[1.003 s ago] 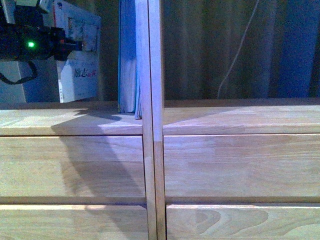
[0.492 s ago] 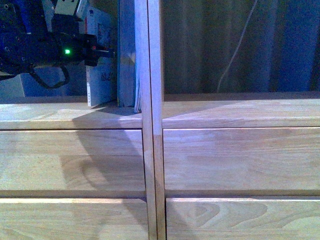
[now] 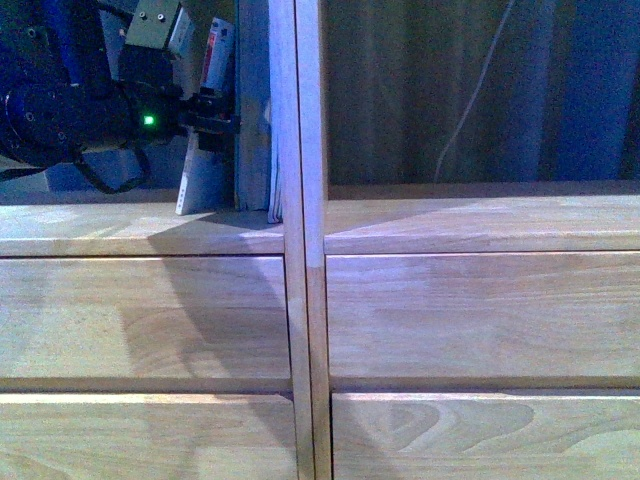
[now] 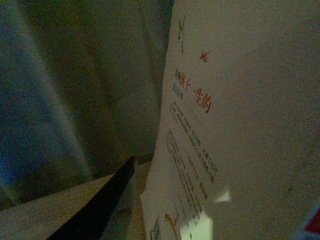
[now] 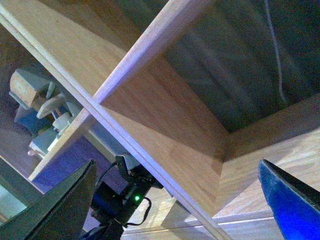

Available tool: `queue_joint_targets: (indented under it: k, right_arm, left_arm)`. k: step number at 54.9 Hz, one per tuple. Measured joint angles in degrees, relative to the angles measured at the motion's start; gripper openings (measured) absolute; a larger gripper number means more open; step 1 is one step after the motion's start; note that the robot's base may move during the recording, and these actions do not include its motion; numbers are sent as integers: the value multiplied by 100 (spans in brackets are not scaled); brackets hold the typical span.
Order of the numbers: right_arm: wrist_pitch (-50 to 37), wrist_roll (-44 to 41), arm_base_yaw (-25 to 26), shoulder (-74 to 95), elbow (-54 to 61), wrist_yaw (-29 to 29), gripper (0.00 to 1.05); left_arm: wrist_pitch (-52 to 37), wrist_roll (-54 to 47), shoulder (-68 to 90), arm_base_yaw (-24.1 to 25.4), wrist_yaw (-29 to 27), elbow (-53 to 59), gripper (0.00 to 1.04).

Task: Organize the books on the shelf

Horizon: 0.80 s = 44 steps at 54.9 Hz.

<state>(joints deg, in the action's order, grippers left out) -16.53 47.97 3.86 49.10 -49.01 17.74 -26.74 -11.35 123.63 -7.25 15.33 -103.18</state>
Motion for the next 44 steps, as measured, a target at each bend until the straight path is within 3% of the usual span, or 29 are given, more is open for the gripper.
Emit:
queue_joint_targets:
  k: [12,44]
  right_arm:
    - [-31,0,-59,2,0,-22,98]
    - [-109,4,-466,-9,0,-260,98]
  left_arm:
    - [-46,-13,-111,2,-37,184,98]
    - [107,437,-1235,-37,-164,1198,97]
